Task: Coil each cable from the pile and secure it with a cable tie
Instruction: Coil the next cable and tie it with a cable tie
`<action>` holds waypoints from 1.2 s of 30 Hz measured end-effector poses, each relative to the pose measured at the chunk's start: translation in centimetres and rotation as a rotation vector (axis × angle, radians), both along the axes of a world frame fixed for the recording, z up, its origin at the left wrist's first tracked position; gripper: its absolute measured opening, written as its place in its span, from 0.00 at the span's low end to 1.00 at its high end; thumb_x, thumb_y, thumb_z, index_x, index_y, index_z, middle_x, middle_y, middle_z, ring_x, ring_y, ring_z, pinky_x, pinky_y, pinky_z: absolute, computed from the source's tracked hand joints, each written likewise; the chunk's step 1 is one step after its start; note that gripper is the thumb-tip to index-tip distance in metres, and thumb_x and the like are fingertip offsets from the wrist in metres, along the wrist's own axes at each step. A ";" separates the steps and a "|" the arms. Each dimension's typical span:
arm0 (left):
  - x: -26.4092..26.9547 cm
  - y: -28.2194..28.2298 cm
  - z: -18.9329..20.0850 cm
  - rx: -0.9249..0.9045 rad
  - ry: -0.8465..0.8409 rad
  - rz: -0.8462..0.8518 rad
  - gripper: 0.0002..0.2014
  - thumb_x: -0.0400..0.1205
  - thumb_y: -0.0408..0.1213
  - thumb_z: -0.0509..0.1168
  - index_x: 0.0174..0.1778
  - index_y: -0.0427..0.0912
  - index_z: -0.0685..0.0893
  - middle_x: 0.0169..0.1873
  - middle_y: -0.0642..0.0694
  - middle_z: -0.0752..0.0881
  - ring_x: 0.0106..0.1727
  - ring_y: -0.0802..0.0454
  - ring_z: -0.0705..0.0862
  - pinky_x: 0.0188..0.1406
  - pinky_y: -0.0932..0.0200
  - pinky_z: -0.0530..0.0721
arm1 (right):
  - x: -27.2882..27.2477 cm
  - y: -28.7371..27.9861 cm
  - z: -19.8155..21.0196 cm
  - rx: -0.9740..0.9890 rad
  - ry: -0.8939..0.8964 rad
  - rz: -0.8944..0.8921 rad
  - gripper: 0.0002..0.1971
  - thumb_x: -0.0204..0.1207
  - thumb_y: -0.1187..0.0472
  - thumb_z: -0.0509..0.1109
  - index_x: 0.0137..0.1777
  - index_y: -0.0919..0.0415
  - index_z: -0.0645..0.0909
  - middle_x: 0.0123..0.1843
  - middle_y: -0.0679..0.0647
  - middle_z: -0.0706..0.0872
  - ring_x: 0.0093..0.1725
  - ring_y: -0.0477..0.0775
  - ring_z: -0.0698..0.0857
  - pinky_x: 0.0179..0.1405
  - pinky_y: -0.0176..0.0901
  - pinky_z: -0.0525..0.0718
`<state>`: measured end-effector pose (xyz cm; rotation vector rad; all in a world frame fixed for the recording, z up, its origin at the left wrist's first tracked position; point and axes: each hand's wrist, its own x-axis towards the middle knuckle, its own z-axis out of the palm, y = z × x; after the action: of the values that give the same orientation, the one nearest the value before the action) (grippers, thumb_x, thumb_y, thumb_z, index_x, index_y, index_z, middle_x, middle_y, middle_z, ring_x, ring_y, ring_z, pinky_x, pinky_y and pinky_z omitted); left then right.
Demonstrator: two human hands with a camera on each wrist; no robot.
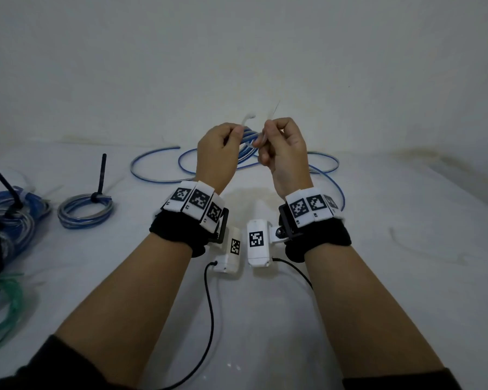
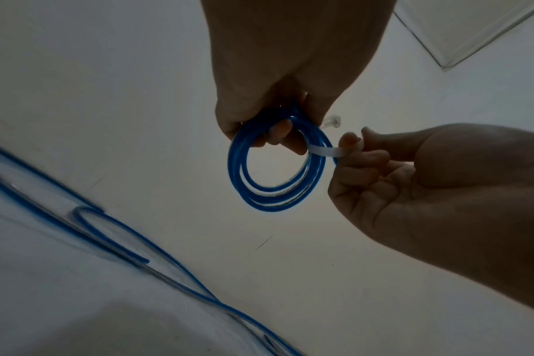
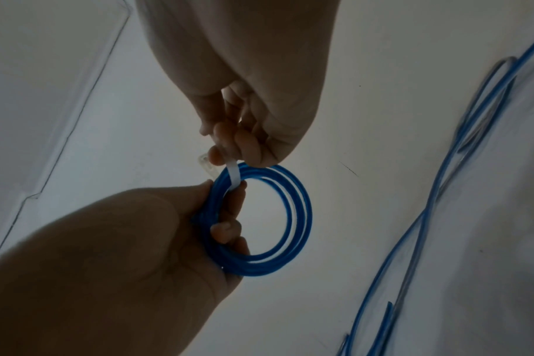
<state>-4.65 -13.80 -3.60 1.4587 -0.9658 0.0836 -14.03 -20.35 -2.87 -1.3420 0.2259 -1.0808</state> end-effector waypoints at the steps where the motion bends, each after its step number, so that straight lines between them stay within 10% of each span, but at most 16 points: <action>1: 0.0 0.0 -0.2 -0.012 0.025 -0.008 0.13 0.84 0.37 0.58 0.51 0.38 0.88 0.48 0.45 0.88 0.53 0.49 0.84 0.58 0.52 0.81 | 0.0 -0.1 -0.2 -0.008 0.007 -0.003 0.11 0.84 0.66 0.59 0.39 0.61 0.72 0.29 0.55 0.80 0.20 0.47 0.69 0.22 0.37 0.67; 14: -0.4 0.7 -0.2 -0.078 0.114 -0.037 0.12 0.82 0.35 0.64 0.60 0.40 0.86 0.44 0.53 0.85 0.54 0.49 0.85 0.59 0.52 0.83 | -0.5 0.3 -0.4 -0.095 0.058 -0.023 0.11 0.84 0.66 0.59 0.39 0.63 0.75 0.32 0.60 0.79 0.22 0.50 0.71 0.23 0.38 0.70; 23: -0.3 1.1 -0.3 -0.106 0.127 -0.052 0.11 0.81 0.34 0.65 0.58 0.40 0.87 0.50 0.40 0.89 0.52 0.47 0.86 0.55 0.48 0.84 | -0.8 0.6 -0.4 -0.080 0.084 -0.028 0.06 0.80 0.70 0.64 0.41 0.64 0.75 0.29 0.60 0.80 0.20 0.45 0.73 0.21 0.36 0.68; 36: -0.5 0.7 -0.7 -0.119 0.119 -0.056 0.10 0.82 0.33 0.64 0.56 0.37 0.87 0.46 0.46 0.88 0.44 0.59 0.85 0.48 0.67 0.82 | -0.9 0.3 -0.2 -0.036 0.078 -0.001 0.12 0.77 0.75 0.62 0.33 0.64 0.73 0.26 0.61 0.77 0.18 0.44 0.71 0.19 0.33 0.66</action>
<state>-5.14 -13.06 -4.28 1.3121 -0.8892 0.0134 -14.91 -20.07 -3.10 -1.4180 0.2657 -1.0383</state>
